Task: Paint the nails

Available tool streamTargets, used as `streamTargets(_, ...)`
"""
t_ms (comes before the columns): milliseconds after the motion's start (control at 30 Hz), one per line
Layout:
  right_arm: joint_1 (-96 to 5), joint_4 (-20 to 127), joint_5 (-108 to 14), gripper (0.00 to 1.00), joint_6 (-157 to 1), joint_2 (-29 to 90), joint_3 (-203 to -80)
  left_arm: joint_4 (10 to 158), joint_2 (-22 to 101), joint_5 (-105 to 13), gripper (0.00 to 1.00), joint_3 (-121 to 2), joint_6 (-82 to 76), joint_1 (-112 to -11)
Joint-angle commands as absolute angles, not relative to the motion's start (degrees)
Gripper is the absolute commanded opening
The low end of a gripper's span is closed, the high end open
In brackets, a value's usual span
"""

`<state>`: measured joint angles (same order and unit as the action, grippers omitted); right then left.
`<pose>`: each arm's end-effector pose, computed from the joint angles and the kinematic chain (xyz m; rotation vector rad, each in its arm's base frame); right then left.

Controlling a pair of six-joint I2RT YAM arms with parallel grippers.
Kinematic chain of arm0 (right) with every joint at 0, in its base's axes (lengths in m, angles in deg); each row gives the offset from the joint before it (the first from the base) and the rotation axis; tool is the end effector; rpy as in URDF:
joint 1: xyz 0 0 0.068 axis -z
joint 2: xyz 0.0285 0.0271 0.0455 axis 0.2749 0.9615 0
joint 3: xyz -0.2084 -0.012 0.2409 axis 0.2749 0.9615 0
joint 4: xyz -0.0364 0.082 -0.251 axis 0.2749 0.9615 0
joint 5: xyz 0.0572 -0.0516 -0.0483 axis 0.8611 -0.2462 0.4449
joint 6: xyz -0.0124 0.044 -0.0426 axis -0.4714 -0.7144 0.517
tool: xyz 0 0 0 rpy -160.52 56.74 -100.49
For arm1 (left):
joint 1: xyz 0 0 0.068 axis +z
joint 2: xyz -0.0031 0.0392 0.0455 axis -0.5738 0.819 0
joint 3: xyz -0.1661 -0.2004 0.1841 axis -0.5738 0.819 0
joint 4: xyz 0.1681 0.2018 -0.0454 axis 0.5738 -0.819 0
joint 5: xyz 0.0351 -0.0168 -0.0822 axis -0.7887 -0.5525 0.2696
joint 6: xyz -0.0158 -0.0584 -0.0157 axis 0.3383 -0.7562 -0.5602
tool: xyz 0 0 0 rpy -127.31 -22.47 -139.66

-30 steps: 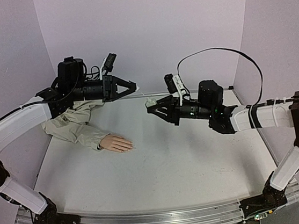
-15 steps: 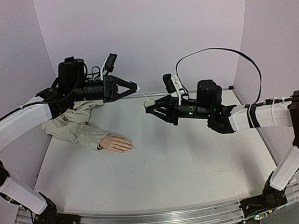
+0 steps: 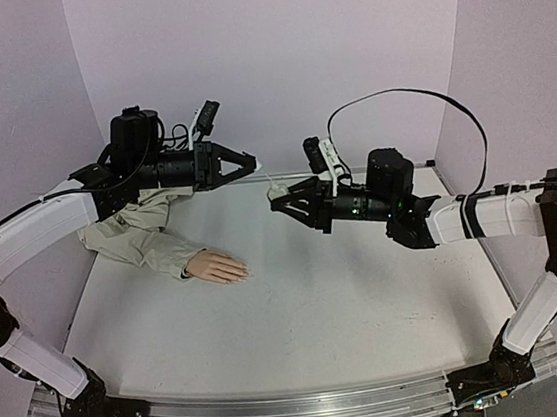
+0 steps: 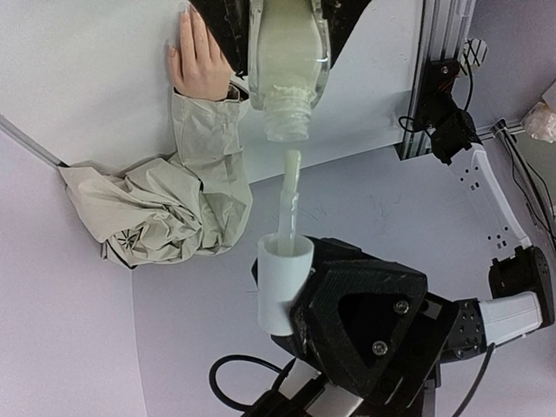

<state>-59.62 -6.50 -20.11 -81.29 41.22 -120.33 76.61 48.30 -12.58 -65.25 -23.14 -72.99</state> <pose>0.2497 0.2758 0.3631 -0.8924 1.0082 1.1616 0.2588 -0.2424 0.4310 0.6939 1.8698 -1.4776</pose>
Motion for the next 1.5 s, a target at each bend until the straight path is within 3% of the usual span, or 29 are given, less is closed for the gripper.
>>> streamTargets(0,-60.1,-12.2,-18.6,0.0,-81.0,40.4,-123.2,80.0,48.2,-13.2,0.0,-65.4,-22.6,-73.1)
streamTargets(1467,-60.3,-12.9,-19.0,0.0,-81.5,41.4,-124.1,79.8,48.9,-11.1,0.0,-65.4,-22.2,-74.3)
